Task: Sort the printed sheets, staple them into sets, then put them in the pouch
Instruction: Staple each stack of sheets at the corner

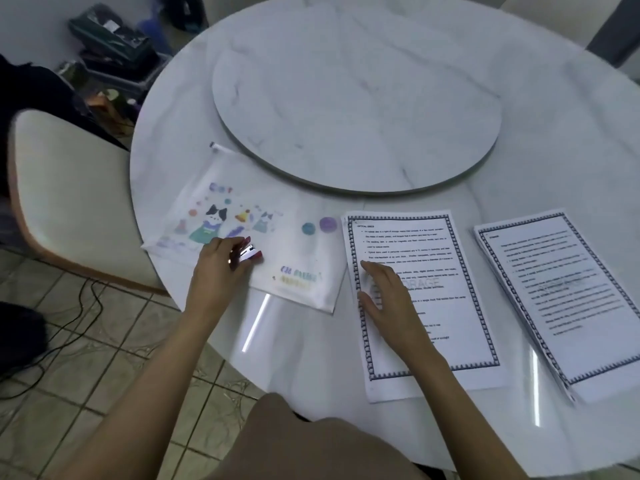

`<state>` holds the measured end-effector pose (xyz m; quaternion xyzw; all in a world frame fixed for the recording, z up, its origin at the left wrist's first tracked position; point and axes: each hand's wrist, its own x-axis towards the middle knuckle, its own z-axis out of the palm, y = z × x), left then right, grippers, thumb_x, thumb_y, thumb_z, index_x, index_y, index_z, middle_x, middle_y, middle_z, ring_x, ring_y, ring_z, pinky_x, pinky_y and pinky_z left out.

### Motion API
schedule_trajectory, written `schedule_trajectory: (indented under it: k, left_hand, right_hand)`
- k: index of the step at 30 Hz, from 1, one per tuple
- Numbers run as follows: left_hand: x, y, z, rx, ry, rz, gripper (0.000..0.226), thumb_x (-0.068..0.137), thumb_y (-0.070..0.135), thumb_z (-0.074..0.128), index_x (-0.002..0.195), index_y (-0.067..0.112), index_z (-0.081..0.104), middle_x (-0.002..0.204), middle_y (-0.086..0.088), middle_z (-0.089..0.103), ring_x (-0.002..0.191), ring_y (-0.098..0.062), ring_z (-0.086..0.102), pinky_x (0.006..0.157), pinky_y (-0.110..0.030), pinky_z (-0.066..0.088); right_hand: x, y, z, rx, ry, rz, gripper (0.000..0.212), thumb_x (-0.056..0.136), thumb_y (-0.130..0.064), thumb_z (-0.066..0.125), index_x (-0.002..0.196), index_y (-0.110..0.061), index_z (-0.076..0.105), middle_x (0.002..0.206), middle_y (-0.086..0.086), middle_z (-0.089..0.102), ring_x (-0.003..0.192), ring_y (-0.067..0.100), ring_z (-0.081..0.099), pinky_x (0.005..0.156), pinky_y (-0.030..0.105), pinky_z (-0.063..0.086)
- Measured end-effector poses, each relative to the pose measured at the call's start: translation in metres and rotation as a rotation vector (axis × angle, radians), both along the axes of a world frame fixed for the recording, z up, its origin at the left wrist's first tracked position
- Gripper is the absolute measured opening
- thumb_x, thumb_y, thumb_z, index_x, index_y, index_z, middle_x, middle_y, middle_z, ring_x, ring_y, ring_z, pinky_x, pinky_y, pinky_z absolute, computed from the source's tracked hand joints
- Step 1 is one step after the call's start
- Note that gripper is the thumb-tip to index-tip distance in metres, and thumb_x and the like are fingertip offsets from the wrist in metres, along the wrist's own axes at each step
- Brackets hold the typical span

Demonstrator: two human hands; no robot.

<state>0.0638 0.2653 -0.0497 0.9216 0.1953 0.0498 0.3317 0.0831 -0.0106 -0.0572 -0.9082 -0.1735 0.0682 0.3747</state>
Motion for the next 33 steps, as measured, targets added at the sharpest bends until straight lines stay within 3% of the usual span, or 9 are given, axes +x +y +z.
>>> schedule_trajectory:
  k: [3, 6, 10, 14, 18, 24, 28, 33]
  left_hand:
    - [0.004, -0.017, 0.003, -0.020, -0.028, -0.053, 0.041, 0.082, 0.025, 0.069, 0.120, 0.014, 0.060, 0.109, -0.006, 0.058, 0.101, -0.022, 0.055, 0.085, -0.026, 0.042]
    - [0.010, -0.043, 0.008, -0.017, -0.053, -0.134, 0.040, 0.084, 0.023, 0.066, 0.122, 0.016, 0.058, 0.109, -0.003, 0.058, 0.102, -0.020, 0.054, 0.086, -0.024, 0.041]
    - [0.017, -0.090, 0.017, -0.008, -0.089, -0.289, 0.036, 0.086, 0.023, 0.062, 0.121, 0.016, 0.058, 0.106, -0.001, 0.058, 0.099, -0.016, 0.053, 0.086, -0.021, 0.041]
    - [0.022, -0.142, 0.027, -0.005, -0.122, -0.421, 0.039, 0.086, 0.023, 0.062, 0.124, 0.014, 0.056, 0.105, 0.002, 0.057, 0.096, -0.009, 0.048, 0.079, -0.009, 0.034]
    - [0.028, -0.194, 0.034, 0.003, -0.124, -0.505, 0.040, 0.086, 0.022, 0.062, 0.125, 0.014, 0.055, 0.105, -0.002, 0.058, 0.095, -0.012, 0.050, 0.082, -0.015, 0.034]
    - [0.038, -0.276, 0.042, -0.071, -0.136, -0.516, 0.040, 0.087, 0.023, 0.062, 0.126, 0.020, 0.055, 0.099, 0.008, 0.052, 0.089, -0.007, 0.045, 0.077, -0.009, 0.035]
    - [0.043, -0.335, 0.043, -0.170, -0.136, -0.465, 0.037, 0.085, 0.022, 0.064, 0.122, 0.019, 0.059, 0.099, 0.002, 0.058, 0.089, -0.010, 0.052, 0.083, -0.020, 0.043]
    - [0.056, -0.405, 0.037, -0.248, -0.119, -0.437, 0.036, 0.085, 0.024, 0.063, 0.121, 0.025, 0.060, 0.100, 0.008, 0.058, 0.087, 0.000, 0.053, 0.080, -0.008, 0.040]
  right_hand:
    - [0.003, -0.010, -0.001, 0.023, -0.010, -0.011, 0.047, 0.091, -0.011, 0.056, 0.136, -0.014, 0.043, 0.131, 0.002, 0.048, 0.117, 0.010, 0.045, 0.103, 0.021, 0.035]
    - [0.006, -0.022, -0.001, 0.003, -0.015, -0.024, 0.046, 0.092, -0.011, 0.054, 0.136, -0.014, 0.042, 0.133, 0.002, 0.046, 0.116, 0.003, 0.040, 0.100, 0.009, 0.026]
    - [0.009, -0.043, 0.001, 0.013, -0.006, -0.044, 0.046, 0.093, -0.014, 0.053, 0.137, -0.014, 0.041, 0.137, 0.002, 0.044, 0.126, 0.012, 0.039, 0.103, 0.014, 0.023]
    - [0.008, -0.067, 0.009, 0.066, 0.046, -0.055, 0.047, 0.094, -0.018, 0.052, 0.139, -0.017, 0.038, 0.136, -0.003, 0.042, 0.121, 0.001, 0.035, 0.103, 0.013, 0.024]
    - [0.010, -0.099, 0.016, 0.141, 0.119, -0.084, 0.050, 0.094, -0.024, 0.052, 0.141, -0.021, 0.034, 0.130, -0.013, 0.040, 0.119, 0.000, 0.039, 0.099, 0.012, 0.028]
    - [0.024, -0.160, 0.029, 0.424, 0.320, -0.159, 0.038, 0.091, -0.023, 0.057, 0.128, -0.020, 0.050, 0.107, -0.015, 0.062, 0.096, -0.004, 0.061, 0.083, 0.012, 0.046]
    - [0.032, -0.210, 0.037, 0.549, 0.413, -0.172, 0.020, 0.093, -0.022, 0.052, 0.110, -0.030, 0.058, 0.097, -0.008, 0.068, 0.089, 0.007, 0.068, 0.081, 0.023, 0.053]
    - [0.045, -0.281, 0.041, 0.592, 0.470, -0.191, 0.032, 0.095, -0.027, 0.049, 0.122, -0.014, 0.058, 0.103, 0.003, 0.071, 0.096, 0.010, 0.068, 0.085, 0.026, 0.054]
